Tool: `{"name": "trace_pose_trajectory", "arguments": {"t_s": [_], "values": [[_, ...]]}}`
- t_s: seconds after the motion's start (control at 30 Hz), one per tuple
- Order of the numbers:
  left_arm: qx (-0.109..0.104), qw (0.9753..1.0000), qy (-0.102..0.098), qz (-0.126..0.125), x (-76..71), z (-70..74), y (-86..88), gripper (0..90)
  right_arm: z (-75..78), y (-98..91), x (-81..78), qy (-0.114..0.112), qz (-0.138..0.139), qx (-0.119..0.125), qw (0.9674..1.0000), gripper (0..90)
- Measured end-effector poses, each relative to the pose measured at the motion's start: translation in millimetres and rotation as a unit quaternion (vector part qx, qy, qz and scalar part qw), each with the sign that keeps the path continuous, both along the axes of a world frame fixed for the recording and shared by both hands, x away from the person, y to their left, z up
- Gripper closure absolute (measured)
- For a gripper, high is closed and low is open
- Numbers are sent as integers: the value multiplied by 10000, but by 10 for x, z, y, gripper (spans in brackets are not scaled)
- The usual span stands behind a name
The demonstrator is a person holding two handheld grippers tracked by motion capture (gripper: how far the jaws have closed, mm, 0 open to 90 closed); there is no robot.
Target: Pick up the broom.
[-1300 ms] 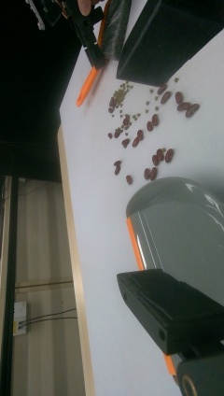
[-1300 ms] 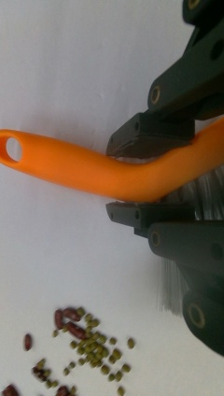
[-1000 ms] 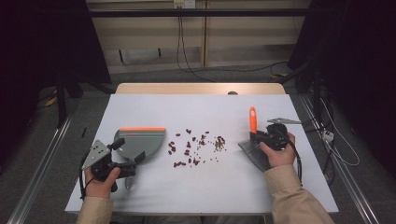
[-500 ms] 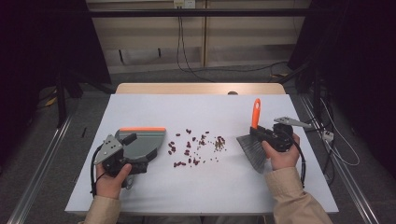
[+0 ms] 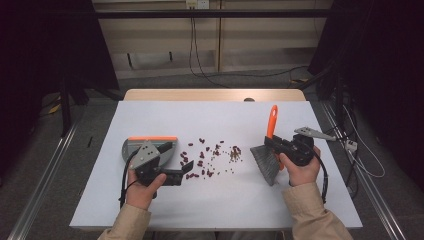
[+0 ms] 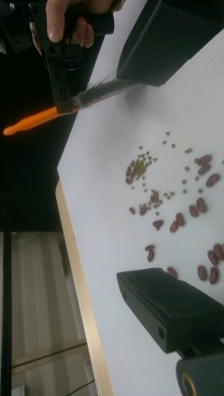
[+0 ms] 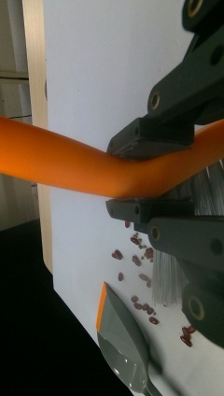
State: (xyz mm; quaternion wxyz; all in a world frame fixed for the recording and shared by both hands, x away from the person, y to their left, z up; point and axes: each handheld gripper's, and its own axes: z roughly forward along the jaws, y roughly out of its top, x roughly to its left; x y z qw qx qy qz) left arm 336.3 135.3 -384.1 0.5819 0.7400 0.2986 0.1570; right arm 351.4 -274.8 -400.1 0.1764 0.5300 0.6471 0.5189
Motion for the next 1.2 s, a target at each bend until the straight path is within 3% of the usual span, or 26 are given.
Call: {"name": "trace_pose_trajectory", "arguments": {"t_s": [0.3,0.47,0.77,0.93,1.03,1.1,1.2], "values": [[-40,9996,104,-246,38,-11,-285,45,51,188,-57,-112,292,186,9993,712],[69,9990,142,-427,46,-27,-484,47,58,275,-77,-154,392,219,9989,712],[-78,9970,354,-677,81,-83,-751,63,67,452,-86,-202,518,272,9981,712],[-127,9961,488,-721,119,-138,-915,136,94,567,-91,-283,592,286,9974,712],[-185,9958,533,-727,138,-149,-1008,203,116,658,-97,-365,596,173,9974,711],[-119,9957,605,-691,138,-135,-1098,225,119,692,-93,-363,614,223,9972,712],[-115,9957,679,-624,151,-136,-1123,349,138,744,-94,-428,629,225,9969,712]]}}
